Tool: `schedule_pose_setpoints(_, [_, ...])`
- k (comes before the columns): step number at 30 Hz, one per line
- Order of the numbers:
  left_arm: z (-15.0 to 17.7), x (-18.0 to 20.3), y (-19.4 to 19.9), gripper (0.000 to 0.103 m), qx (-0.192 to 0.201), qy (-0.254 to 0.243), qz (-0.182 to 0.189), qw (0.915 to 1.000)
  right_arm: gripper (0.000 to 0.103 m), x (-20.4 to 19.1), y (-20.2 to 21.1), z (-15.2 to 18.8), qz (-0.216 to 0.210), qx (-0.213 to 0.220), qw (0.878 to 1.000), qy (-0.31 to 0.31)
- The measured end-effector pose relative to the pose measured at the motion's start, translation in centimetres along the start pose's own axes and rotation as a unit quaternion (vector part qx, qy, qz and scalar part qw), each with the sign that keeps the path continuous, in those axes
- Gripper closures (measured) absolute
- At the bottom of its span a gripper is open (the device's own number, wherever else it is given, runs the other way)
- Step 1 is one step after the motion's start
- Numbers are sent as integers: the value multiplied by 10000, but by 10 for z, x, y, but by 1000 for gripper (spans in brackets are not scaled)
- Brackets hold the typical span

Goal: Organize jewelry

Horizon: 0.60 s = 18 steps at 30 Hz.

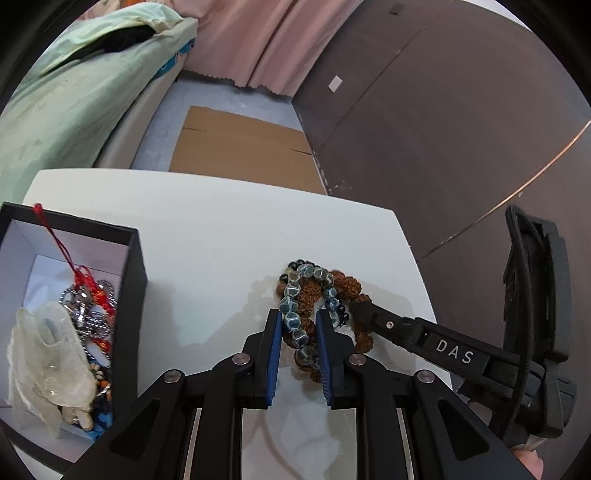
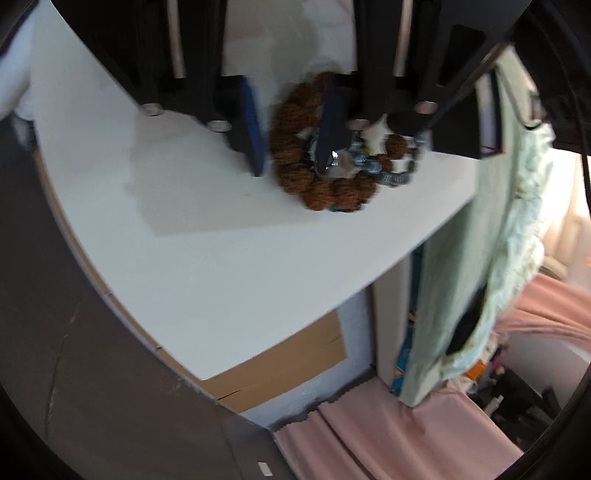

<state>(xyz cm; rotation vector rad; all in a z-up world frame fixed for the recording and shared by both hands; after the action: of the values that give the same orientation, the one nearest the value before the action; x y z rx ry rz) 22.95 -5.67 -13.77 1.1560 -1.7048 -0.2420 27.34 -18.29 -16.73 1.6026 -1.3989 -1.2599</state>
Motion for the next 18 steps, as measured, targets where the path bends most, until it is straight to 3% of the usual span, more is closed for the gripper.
schedule_pose_setpoints(2, [-1,0,4,84,46,-23,-12,10000,83,4,1,2,-57,-52,10000,-46])
schedule_pose_setpoints(3, [-2,0,5,92,60,-22,-29,10000,84,5,3,2,-13,-34,10000,-36])
schedule_pose_setpoints(8, [-3,0,13,93,87,-25,-60,9999,84,12,9,4,238,36,9997,-95])
schedule_pose_setpoints(18, [-5,16,39,93,340,-251,179,9989,84,1,48,10,-428,435,9981,-68])
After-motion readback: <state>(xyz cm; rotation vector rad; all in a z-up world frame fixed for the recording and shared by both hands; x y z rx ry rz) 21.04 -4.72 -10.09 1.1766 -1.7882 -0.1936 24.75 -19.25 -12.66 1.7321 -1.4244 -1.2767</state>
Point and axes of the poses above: each gripper's, at about its wrist camera, not at the fingertips, and y roughly against the way its jaws point, x to its right, z to its underside, the point moved 6 cm from there along -y, roughly the way its jaws point, and after that the axes turned 13 degrees about z, right-handed, at the moved point
